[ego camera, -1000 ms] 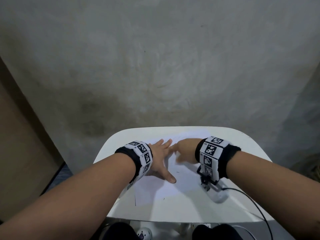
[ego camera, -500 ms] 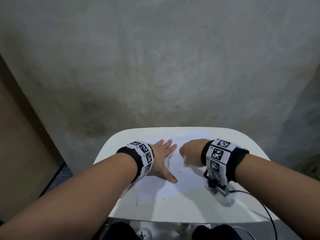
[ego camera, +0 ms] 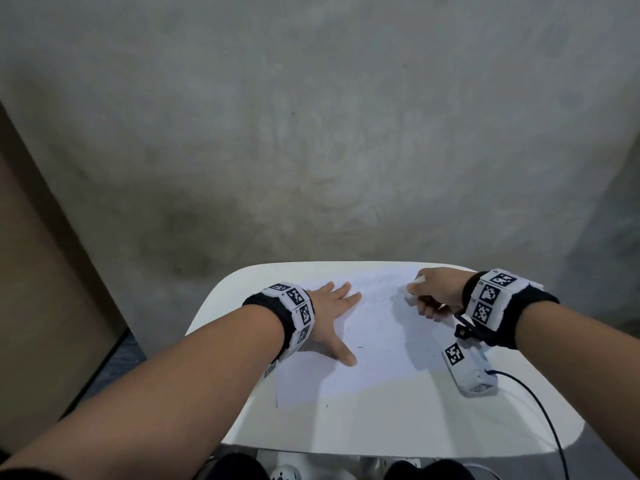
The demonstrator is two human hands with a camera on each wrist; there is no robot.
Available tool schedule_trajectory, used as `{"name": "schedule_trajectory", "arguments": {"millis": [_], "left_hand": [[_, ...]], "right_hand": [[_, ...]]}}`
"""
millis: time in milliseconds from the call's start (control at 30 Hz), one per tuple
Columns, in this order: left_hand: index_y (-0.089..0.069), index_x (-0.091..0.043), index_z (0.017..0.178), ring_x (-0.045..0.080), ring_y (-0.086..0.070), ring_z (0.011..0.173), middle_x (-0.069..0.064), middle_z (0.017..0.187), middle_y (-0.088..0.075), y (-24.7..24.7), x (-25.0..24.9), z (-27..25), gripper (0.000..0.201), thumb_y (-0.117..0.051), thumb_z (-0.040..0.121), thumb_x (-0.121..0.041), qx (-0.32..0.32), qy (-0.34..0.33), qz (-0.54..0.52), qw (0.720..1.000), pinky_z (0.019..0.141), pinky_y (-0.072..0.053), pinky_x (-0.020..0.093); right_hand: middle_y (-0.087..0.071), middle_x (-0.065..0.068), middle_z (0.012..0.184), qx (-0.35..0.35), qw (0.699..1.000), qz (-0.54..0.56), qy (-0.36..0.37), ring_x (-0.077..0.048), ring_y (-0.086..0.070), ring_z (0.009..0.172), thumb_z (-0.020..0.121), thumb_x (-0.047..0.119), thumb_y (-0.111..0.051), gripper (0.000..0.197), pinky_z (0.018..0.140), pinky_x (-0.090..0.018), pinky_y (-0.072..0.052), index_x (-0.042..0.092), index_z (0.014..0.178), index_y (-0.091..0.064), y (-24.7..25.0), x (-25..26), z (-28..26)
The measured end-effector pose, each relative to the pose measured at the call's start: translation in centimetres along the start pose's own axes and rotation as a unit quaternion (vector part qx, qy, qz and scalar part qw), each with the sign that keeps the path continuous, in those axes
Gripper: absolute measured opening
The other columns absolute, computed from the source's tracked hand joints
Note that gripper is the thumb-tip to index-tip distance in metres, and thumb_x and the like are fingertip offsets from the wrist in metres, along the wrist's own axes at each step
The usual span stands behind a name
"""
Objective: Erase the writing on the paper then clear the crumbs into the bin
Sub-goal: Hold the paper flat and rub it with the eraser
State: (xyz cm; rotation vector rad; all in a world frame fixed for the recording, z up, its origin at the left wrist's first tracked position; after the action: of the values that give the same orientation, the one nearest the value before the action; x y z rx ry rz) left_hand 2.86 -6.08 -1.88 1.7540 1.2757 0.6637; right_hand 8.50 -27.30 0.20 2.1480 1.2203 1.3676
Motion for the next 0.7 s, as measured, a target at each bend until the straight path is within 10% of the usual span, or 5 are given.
{"name": "schedule_trajectory", "arguments": {"millis": [267,467,633,700], "left_hand": [[0.015,-0.023,0.157,0.022,0.014,0.152,-0.004,0.163,0.023,-1.3,-2.6,0.3,0.108,-0.042,0.084,-0.080,-0.039,-0.043,0.032,0.998,0.122,-0.003,0.052],[0.012,-0.033,0.156,0.018,0.014,0.150,-0.007,0.160,0.022,-2.2,-8.5,-1.7,0.089,-0.030,0.090,-0.077,-0.029,-0.230,0.078,0.970,0.115,0.008,0.048],[0.013,-0.023,0.157,0.023,0.015,0.152,0.000,0.163,0.021,-1.3,-4.7,-0.4,0.100,-0.031,0.088,-0.081,-0.070,-0.038,0.042,0.996,0.122,0.005,0.049],[0.013,-0.026,0.157,0.024,0.015,0.151,-0.002,0.163,0.022,-1.5,-5.5,-0.6,0.100,-0.031,0.087,-0.082,-0.042,-0.079,0.061,0.994,0.121,0.004,0.050]], "right_hand": [[-0.053,-0.010,0.064,-0.002,1.000,0.019,-0.015,-0.020,-0.045,0.053,0.099,0.019,-0.043,0.035,0.046,-0.019,-0.038,0.007,0.068,-0.052,0.9,-1.5,1.5],[-0.052,-0.012,0.062,-0.015,1.000,0.019,-0.020,-0.020,-0.042,0.050,0.100,0.016,-0.042,0.033,0.043,-0.019,-0.034,0.002,0.073,-0.054,0.6,-1.7,1.8],[-0.053,-0.010,0.058,-0.020,1.000,-0.002,-0.024,-0.020,-0.044,0.047,0.098,0.016,-0.045,0.033,0.042,-0.018,-0.036,0.003,0.068,-0.054,0.6,-1.4,1.5],[-0.052,-0.008,0.054,-0.023,0.999,-0.013,-0.027,-0.018,-0.044,0.044,0.098,0.016,-0.045,0.036,0.039,-0.016,-0.036,0.004,0.065,-0.053,0.6,-1.2,1.3]]}}
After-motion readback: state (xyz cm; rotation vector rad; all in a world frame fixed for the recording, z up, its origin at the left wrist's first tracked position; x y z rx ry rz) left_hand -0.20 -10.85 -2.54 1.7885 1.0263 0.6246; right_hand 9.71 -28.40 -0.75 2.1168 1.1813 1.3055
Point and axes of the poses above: each hand's wrist, its own z-axis towards the middle knuckle, its own y-axis out of the back of the hand, x = y × z, the point moved 2 cm from there along z, towards the middle knuckle
